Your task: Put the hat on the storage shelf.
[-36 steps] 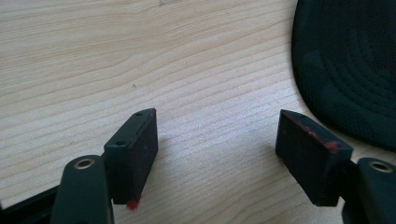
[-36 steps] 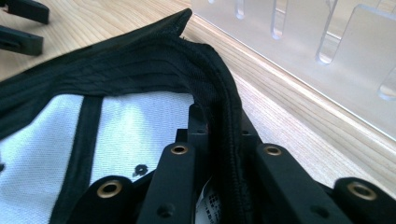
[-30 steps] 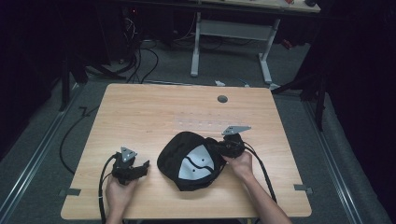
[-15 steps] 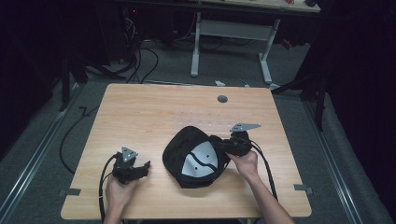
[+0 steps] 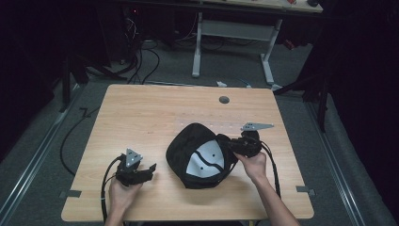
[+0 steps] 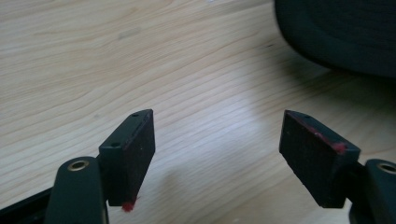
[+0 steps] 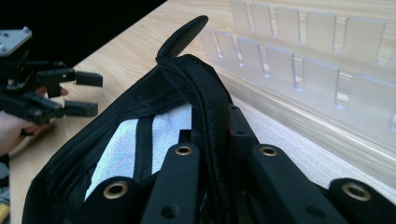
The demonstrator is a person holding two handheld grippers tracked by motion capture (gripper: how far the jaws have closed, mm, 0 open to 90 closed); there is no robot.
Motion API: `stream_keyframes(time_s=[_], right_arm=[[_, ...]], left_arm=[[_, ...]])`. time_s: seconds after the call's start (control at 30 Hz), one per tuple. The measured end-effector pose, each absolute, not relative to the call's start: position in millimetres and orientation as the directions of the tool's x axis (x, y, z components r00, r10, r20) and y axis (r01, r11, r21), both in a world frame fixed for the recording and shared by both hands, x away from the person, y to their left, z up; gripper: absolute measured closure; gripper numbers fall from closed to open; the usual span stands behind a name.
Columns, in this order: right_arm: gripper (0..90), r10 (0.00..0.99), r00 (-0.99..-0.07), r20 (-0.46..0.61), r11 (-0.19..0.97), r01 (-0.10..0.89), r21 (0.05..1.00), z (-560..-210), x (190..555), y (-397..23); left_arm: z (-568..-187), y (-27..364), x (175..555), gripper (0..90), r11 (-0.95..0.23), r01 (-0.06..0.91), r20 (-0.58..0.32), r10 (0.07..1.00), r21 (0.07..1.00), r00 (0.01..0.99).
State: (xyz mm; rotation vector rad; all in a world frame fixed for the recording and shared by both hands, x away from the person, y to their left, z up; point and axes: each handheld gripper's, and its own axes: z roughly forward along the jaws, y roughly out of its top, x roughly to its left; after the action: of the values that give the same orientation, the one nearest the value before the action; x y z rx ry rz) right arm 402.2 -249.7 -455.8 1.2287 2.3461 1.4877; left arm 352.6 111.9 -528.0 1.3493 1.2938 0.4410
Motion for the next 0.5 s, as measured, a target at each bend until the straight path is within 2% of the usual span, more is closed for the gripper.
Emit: stream_keyframes(time_s=[0.3, 0.5], right_arm=[[85.4, 0.685, -0.648, 0.333, 0.169, 0.586, 0.792, -448, 396, -256], [85.5, 0.684, -0.643, 0.346, 0.159, 0.593, 0.79, -446, 394, -257]], left_arm=[[-520, 81, 337, 24.7, 0.204, 0.427, -0.396, 0.812, 0.881, 0.429], [-518, 67, 335, 22.8, 0.161, 0.426, -0.368, 0.805, 0.891, 0.466]])
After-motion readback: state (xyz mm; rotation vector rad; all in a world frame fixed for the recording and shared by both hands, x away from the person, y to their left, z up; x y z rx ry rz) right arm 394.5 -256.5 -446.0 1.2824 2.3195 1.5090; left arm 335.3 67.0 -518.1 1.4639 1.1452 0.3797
